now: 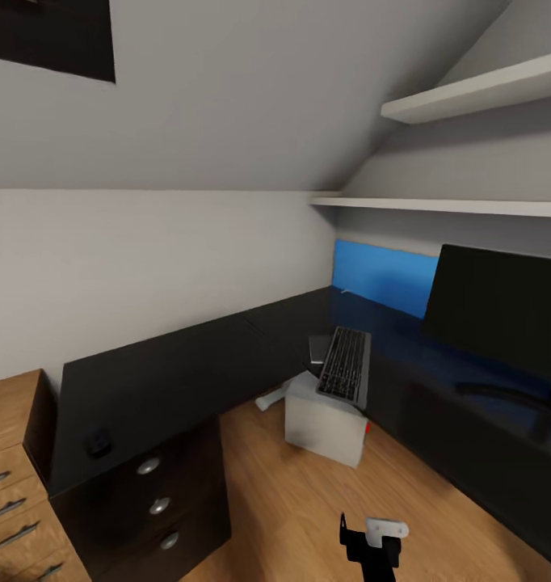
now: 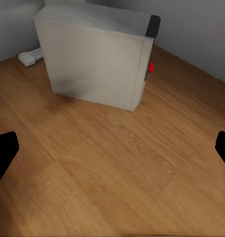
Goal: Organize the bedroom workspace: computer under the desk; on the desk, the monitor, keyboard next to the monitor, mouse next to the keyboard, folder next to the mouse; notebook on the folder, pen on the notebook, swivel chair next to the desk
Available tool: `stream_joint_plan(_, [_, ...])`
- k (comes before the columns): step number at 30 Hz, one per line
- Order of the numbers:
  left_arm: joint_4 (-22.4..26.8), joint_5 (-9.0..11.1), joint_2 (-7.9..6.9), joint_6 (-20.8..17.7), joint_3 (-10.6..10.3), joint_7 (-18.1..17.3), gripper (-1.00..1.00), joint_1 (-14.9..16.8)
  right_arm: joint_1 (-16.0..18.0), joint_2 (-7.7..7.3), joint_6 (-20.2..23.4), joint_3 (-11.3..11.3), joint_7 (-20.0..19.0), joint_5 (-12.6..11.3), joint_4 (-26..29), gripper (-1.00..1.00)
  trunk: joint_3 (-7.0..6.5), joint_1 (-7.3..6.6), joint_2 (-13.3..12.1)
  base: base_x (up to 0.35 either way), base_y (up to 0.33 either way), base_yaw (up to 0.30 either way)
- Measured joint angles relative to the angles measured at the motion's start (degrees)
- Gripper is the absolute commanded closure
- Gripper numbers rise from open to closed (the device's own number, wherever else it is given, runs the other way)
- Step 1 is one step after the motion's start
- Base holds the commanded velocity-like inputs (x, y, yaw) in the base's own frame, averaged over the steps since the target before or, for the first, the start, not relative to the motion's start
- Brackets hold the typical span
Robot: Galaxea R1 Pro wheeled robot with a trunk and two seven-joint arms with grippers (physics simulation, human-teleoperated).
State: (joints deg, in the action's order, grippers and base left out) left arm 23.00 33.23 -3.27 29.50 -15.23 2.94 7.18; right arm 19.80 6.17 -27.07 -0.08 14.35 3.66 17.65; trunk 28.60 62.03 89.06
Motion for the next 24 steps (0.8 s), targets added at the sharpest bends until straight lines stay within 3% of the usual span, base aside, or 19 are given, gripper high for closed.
stream_joint_plan(6, [0.0,0.0,0.02,0.0,0.0,0.0,-1.00,0.0,0.0,0.00,0.0,0.0,0.0,0.1,0.0,-1.00,-0.21,0.00,0.0,-0.046,0.194,-0.256])
stream_joint_plan(14, [0.5,-0.1,-0.05,0.0,-0.8,0.1,-1.00,0.0,0.0,-0.07,-1.4,-0.1,0.0,0.1,0.1,-1.00,-0.27,0.00,0.0,-0.004,0.014,-0.035])
stream_joint_plan(17, [0.7,-0.1,0.71,-1.4,-1.2,0.2,-1.00,0.0,0.0,-0.01,-2.2,0.0,0.1,0.0,0.1,-1.00,-0.27,0.00,0.0,0.000,0.001,-0.004])
stream_joint_plan(20, [2.0,-0.3,2.42,-8.0,-1.4,0.3,-1.00,0.0,0.1,0.10,-2.3,0.0,0.2,-0.1,0.7,-1.00,-0.10,0.21,0.4,0.000,0.000,-0.001])
stream_joint_plan(21, [5.1,-0.3,2.89,-13.9,-1.5,1.0,-1.00,0.0,0.2,0.16,-2.2,0.0,0.2,-0.2,1.4,-1.00,0.07,0.43,0.8,0.000,0.000,0.000])
stream_joint_plan(22, [12.2,-0.3,3.26,-29.0,-1.7,6.8,-1.00,0.0,0.6,0.89,-2.0,0.0,0.2,-1.2,4.1,-1.00,0.25,0.65,1.2,0.000,0.000,0.000])
stream_joint_plan(23, [20.4,-0.5,3.27,-32.6,-1.8,8.2,-1.00,0.0,0.7,1.03,-1.9,-0.1,0.2,-1.6,4.8,-1.00,0.42,0.87,1.6,0.000,0.000,0.000])
stream_joint_plan(24, [25.0,-0.5,3.31,-36.9,-1.8,10.6,-1.00,0.0,0.8,1.26,-1.9,-0.1,0.1,-2.3,6.2,-1.00,0.61,1.09,2.0,0.000,0.000,0.000])
